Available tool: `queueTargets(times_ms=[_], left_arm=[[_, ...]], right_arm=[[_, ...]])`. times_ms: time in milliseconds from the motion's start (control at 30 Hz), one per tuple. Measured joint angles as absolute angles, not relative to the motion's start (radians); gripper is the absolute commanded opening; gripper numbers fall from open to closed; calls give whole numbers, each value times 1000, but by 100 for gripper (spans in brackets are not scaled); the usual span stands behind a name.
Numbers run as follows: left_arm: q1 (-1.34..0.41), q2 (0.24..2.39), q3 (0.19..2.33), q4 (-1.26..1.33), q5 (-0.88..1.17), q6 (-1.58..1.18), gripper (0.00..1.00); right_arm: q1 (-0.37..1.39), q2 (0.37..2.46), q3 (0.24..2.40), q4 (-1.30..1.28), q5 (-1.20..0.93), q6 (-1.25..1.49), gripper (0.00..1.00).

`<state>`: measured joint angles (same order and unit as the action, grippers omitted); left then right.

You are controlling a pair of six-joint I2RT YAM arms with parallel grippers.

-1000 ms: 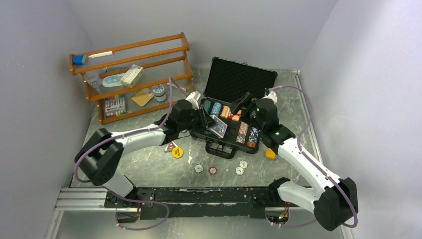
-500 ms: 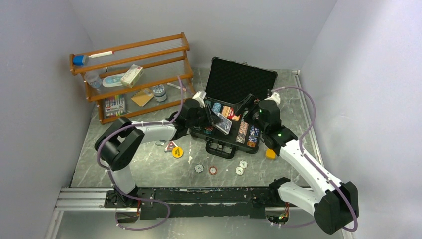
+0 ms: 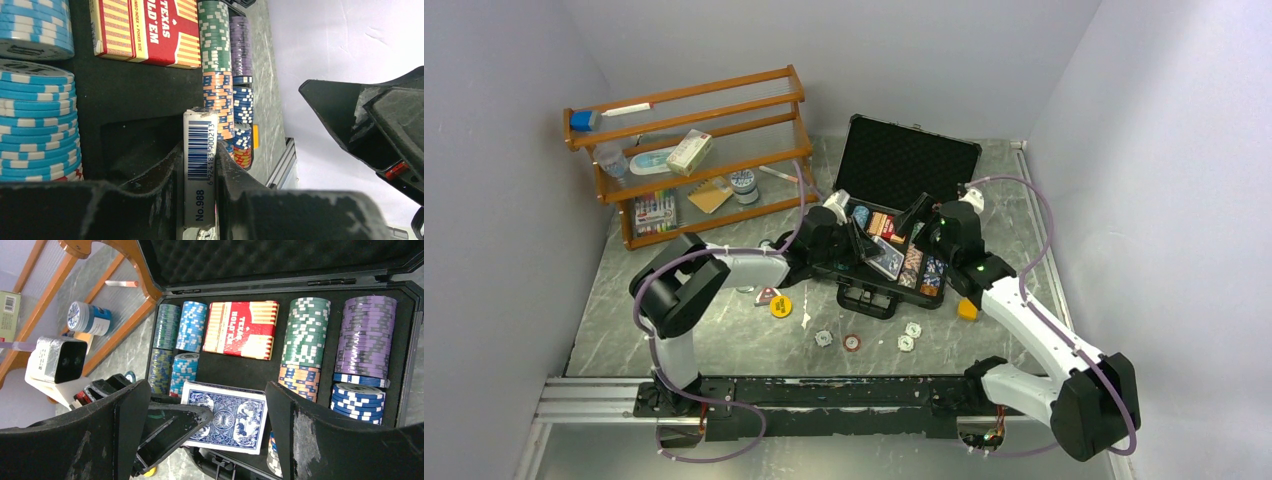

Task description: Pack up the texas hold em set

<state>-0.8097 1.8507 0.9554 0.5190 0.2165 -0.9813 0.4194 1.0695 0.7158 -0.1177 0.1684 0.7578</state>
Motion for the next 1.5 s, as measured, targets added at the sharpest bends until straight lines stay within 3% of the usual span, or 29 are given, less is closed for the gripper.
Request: queueTargets(times_ms=[300, 533, 633, 767, 833, 1033, 1300, 1500], left_arm=[[-853, 1778, 922, 436, 68, -1011, 7], [-854, 1798, 951, 395, 64, -1006, 8], [-849, 1818, 992, 366, 86, -994, 18], [-844, 1826, 1013, 340, 101, -978, 48], [-847, 1836, 1036, 318, 99, -964, 58], [-855, 1843, 1073, 189, 50, -918, 65], [-856, 1785, 1080, 91, -14, -873, 67], [-856, 1774, 1081, 58, -41, -849, 46]], right_arm=[[415, 1069, 702, -113, 168, 758, 89], [413, 1088, 702, -109, 161, 759, 89], [413, 1093, 702, -109, 158, 759, 89], [413, 1099, 702, -109, 152, 759, 89], [413, 1100, 702, -109, 152, 759, 89], [412, 1104, 700, -104, 145, 759, 89], [401, 1110, 683, -94, 138, 763, 88], [400, 1109, 677, -91, 139, 763, 88]])
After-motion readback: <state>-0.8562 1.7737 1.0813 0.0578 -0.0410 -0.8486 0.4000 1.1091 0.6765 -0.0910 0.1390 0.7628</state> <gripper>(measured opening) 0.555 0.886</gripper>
